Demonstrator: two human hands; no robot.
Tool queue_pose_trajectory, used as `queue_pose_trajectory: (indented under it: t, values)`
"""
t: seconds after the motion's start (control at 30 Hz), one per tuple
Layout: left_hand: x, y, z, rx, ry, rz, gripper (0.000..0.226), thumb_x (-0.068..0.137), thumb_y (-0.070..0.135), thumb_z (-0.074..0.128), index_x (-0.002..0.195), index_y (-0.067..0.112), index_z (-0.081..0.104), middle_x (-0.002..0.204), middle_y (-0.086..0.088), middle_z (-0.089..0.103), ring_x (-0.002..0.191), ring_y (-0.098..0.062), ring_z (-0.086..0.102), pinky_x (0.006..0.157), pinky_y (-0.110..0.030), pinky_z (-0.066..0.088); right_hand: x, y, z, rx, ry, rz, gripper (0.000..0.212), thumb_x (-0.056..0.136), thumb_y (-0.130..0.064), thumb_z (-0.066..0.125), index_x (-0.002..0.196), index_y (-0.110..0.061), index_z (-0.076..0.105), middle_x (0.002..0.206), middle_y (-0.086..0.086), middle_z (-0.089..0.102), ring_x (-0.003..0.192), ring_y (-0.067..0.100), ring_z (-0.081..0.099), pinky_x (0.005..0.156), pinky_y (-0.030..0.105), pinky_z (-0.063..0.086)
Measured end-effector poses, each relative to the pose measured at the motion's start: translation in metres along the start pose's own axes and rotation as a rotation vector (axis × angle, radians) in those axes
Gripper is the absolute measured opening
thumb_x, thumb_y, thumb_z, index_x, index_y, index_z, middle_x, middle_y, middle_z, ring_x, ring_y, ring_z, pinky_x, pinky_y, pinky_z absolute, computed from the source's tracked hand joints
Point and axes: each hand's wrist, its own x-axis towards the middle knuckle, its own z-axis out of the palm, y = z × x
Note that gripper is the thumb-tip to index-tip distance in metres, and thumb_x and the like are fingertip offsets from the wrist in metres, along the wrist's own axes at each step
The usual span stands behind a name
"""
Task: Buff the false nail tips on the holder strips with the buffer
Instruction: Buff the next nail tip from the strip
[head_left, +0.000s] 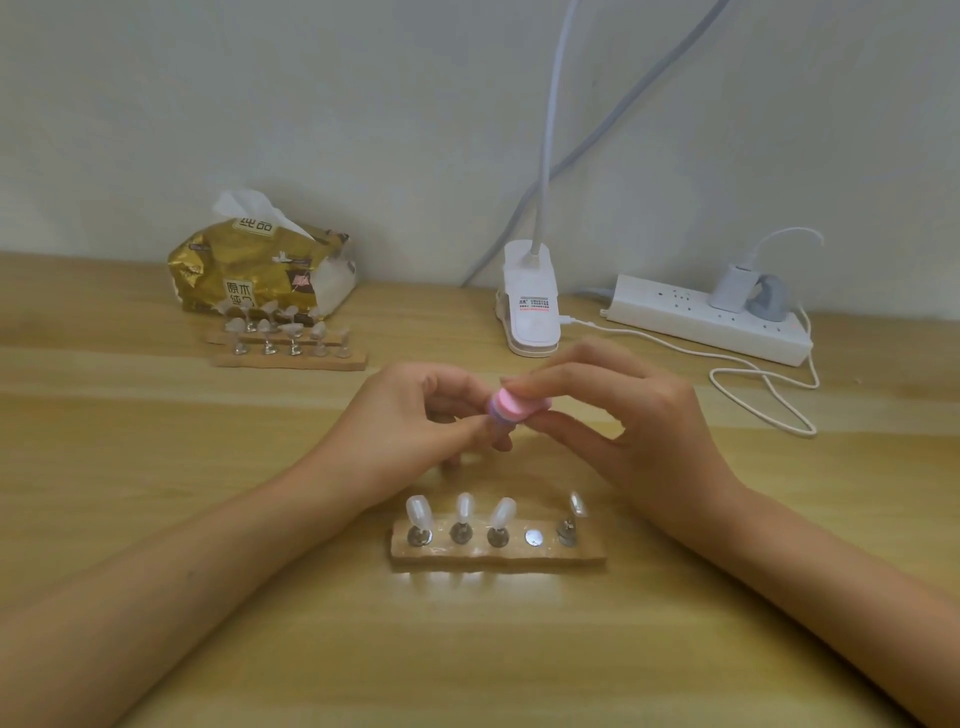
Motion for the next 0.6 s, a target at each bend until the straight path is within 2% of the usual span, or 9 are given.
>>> queue_pose_trajectory:
  t: [0.07,0.17,0.23,0.37,0.47,0.53,0.6]
  values:
    - [-0.0004,-0.0003,-0.0002,-0.004,-0.001,0.0,0.007,0.08,0.02,0.076,0.087,0.018,0.076,0.075,0.0,0.076,0.068,-0.005,0.07,0.054,-0.019,0.05,-0.0011,-0.0008,0.0,-0.005,0.009,0.015,0.017,0.087,-0.007,0.077,0.104,-0.009,0.076,0.095,0.005,0.069,0.088,0.019,0.069,0.075,0.039,0.055]
    - [-0.0003,0.0004,0.0001,-0.017,0.009,0.005,0.006,0.079,0.021,0.076,0.084,0.02,0.075,0.075,0.0,0.076,0.069,-0.007,0.07,0.053,-0.019,0.049,-0.0008,-0.0024,0.0018,-0.001,0.002,-0.061,0.015,0.088,-0.008,0.076,0.103,-0.008,0.077,0.096,0.004,0.07,0.088,0.016,0.069,0.076,0.034,0.055]
    - [0.0,-0.0002,0.0001,-0.023,0.007,-0.003,0.009,0.078,0.023,0.076,0.086,0.018,0.076,0.075,-0.001,0.077,0.068,-0.007,0.069,0.053,-0.018,0.05,-0.0004,-0.0009,0.0,-0.014,0.014,-0.01,0.015,0.087,-0.007,0.076,0.102,-0.007,0.077,0.095,0.006,0.07,0.087,0.019,0.069,0.075,0.037,0.055]
    - [0.0004,-0.0011,-0.0002,-0.006,0.005,0.008,0.009,0.082,0.013,0.075,0.082,0.022,0.075,0.076,0.0,0.077,0.071,-0.008,0.071,0.055,-0.02,0.05,0.0013,-0.0042,0.0048,-0.028,0.008,-0.075,0.011,0.092,-0.013,0.071,0.099,-0.007,0.078,0.094,0.005,0.07,0.086,0.02,0.069,0.074,0.037,0.054]
    - [0.0003,0.0001,0.0002,-0.029,0.003,-0.001,0.01,0.076,0.024,0.076,0.086,0.02,0.076,0.076,-0.001,0.077,0.07,-0.006,0.07,0.054,-0.017,0.049,0.0022,-0.0006,0.0017,-0.044,0.029,-0.006,0.012,0.089,-0.008,0.074,0.101,-0.007,0.077,0.093,0.007,0.069,0.086,0.022,0.069,0.074,0.04,0.055]
    - [0.0006,-0.0006,-0.0002,-0.026,0.009,-0.006,0.01,0.079,0.017,0.076,0.089,0.016,0.076,0.076,-0.001,0.077,0.069,-0.008,0.07,0.054,-0.016,0.049,0.0011,-0.0019,0.0022,-0.027,0.017,-0.007,0.011,0.09,-0.009,0.074,0.1,-0.007,0.077,0.095,0.007,0.069,0.088,0.02,0.069,0.075,0.039,0.055]
    - [0.0015,-0.002,-0.0002,-0.023,0.027,-0.008,0.01,0.081,0.008,0.076,0.088,0.015,0.076,0.075,0.0,0.076,0.069,-0.014,0.068,0.053,-0.017,0.049,0.0007,-0.006,0.0049,-0.009,-0.007,-0.084,0.012,0.092,-0.013,0.072,0.1,-0.008,0.078,0.096,0.006,0.07,0.089,0.018,0.069,0.076,0.035,0.055]
